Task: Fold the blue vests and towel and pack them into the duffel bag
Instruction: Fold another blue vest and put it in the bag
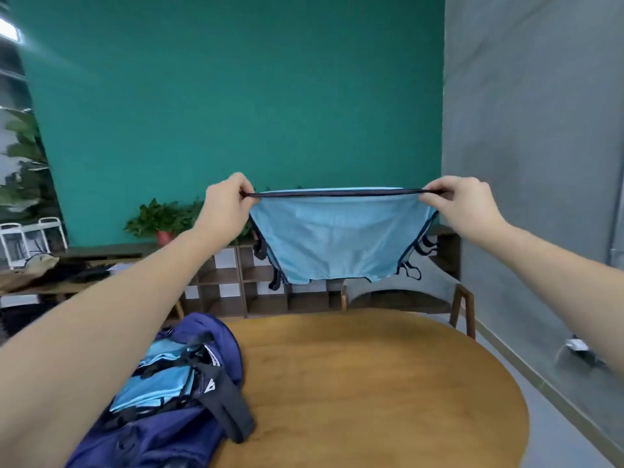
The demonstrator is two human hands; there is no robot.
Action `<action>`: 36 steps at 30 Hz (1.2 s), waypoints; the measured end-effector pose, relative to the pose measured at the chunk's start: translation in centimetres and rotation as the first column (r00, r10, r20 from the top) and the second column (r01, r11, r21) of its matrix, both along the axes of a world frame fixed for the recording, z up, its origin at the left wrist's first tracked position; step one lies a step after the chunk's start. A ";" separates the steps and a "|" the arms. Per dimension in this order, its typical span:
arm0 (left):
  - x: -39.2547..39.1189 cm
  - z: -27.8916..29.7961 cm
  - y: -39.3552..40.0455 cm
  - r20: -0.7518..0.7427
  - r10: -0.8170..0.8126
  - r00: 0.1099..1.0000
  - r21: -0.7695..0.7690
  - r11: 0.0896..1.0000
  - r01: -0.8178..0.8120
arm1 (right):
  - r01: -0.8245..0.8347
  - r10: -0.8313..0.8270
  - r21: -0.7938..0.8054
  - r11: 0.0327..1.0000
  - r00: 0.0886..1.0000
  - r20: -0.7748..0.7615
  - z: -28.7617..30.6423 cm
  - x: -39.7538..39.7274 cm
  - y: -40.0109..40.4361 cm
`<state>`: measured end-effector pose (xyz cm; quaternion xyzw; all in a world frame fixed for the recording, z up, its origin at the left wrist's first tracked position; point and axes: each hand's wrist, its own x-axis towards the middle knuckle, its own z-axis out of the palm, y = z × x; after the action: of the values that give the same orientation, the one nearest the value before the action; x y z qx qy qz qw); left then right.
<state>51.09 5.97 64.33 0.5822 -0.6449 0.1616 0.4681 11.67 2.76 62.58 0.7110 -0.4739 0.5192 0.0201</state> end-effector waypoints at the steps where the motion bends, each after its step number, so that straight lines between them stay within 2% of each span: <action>1: -0.2 -2.1 1.5 0.001 -0.002 1.000 0.041 0.999 0.002 | 0.001 0.000 0.042 0.999 1.000 -0.013 -1.8 -0.3 1.4; 5: -1.3 -12.8 8.0 -0.006 -0.051 0.999 0.208 0.977 0.052 | -0.014 0.054 0.263 0.965 0.988 -0.148 -11.4 -1.9 6.7; 9: -2.1 -24.4 13.9 -0.046 -0.138 0.989 0.474 0.869 0.143 | 0.064 0.162 0.525 0.849 0.913 -0.373 -21.0 -3.8 11.6; 13: -2.6 -31.1 17.7 -0.095 -0.164 0.982 0.604 0.775 0.188 | 0.122 0.211 0.662 0.739 0.892 -0.399 -26.8 -5.7 14.9; 17: -3.6 -31.7 18.7 -0.150 -0.169 0.974 0.582 0.782 0.225 | 0.107 0.198 0.674 0.731 0.912 -0.360 -26.8 -6.3 16.6; 24: -4.2 -27.8 15.9 -0.223 -0.177 0.959 0.432 0.864 0.260 | 0.057 0.128 0.624 0.780 0.960 -0.248 -23.3 -6.8 14.4; 30: -4.2 -24.5 8.4 -0.259 -0.200 0.945 0.279 0.921 0.272 | 0.068 0.034 0.536 0.842 0.983 -0.178 -20.9 -6.4 7.7; 36: -4.2 -24.7 -3.1 -0.247 -0.101 0.964 0.326 0.928 0.181 | 0.057 0.000 0.515 0.856 0.994 -0.110 -21.8 -4.4 -2.5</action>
<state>46.86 2.91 39.64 0.6216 -0.6463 -0.0557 0.4391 7.24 0.22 40.75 0.7097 -0.6045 0.3342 -0.1386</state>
